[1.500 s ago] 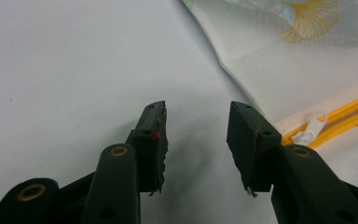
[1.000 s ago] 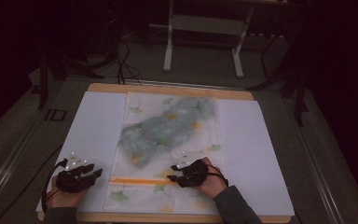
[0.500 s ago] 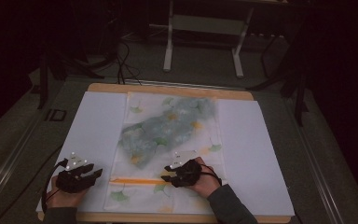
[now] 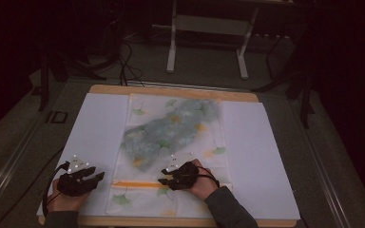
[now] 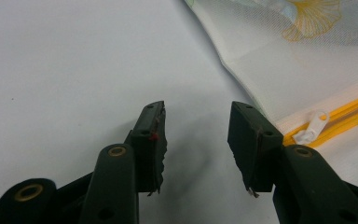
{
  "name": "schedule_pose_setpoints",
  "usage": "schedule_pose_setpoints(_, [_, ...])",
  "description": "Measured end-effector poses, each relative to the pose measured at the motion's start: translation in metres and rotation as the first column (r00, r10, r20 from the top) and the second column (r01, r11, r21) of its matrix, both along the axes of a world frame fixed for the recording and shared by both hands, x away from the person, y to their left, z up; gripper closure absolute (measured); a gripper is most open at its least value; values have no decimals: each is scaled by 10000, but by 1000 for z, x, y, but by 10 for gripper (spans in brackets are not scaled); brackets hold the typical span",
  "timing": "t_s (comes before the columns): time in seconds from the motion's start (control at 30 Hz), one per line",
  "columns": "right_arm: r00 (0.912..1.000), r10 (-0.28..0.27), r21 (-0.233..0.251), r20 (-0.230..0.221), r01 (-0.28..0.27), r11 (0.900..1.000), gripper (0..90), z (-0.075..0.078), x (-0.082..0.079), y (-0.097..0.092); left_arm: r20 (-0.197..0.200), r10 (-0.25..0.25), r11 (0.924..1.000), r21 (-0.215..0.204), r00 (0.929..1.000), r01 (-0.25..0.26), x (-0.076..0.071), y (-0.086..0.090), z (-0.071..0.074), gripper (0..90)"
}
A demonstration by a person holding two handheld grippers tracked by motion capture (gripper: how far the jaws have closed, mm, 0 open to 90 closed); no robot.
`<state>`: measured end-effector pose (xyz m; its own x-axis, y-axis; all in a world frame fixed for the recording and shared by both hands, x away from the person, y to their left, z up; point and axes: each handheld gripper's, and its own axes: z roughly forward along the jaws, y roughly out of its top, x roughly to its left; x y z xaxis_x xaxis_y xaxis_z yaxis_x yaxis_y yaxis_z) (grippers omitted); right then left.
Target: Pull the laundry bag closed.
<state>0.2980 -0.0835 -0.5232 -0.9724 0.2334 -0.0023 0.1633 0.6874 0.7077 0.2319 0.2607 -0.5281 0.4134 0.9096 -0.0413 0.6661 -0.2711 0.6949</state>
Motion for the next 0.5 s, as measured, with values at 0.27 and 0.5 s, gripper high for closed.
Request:
schedule_pose_setpoints(0.27, [9998, 183, 13, -121, -183, 9998, 630, -2, -1, 9, 20, -51, 10000, -16, 10000, 51, -1, 0, 1, 565])
schedule_pose_setpoints(0.5, [9992, 351, 45, -179, -350, 9994, 633, -2, -1, 18, 27, -63, 10000, -37, 10000, 64, -1, -1, 1, 566])
